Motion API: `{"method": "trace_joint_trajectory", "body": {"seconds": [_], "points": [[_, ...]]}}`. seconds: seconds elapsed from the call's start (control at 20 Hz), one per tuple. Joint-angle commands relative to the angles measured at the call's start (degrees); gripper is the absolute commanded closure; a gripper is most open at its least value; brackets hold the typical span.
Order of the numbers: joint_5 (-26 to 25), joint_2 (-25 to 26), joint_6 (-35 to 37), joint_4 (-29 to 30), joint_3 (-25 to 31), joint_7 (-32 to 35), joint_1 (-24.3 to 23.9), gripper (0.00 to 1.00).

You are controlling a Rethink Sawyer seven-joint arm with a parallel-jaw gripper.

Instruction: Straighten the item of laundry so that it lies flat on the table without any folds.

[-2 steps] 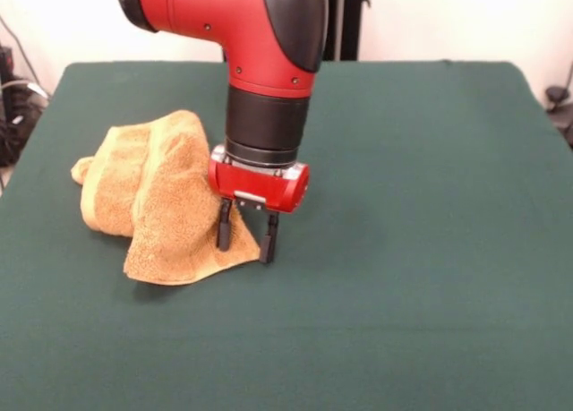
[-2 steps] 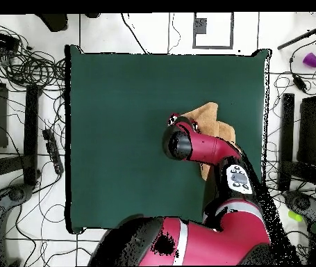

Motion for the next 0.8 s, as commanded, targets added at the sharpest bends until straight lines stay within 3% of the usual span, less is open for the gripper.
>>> {"method": "trace_joint_trajectory", "body": {"seconds": [0.05, 0.35, 0.6, 0.8], "points": [[-0.3, 6.2, 3.2, 4.7, 3.3, 6.6, -0.1, 1.0], [-0.1, 6.4, 2.8, 4.4, 3.1, 7.0, 0.3, 1.0], [1.6, 6.5, -0.8, 4.8, 7.0, 9.7, -2.3, 1.0], [6.7, 7.8, 1.7, -0.7, 3.1, 12.4, 3.2, 1.0]]}}
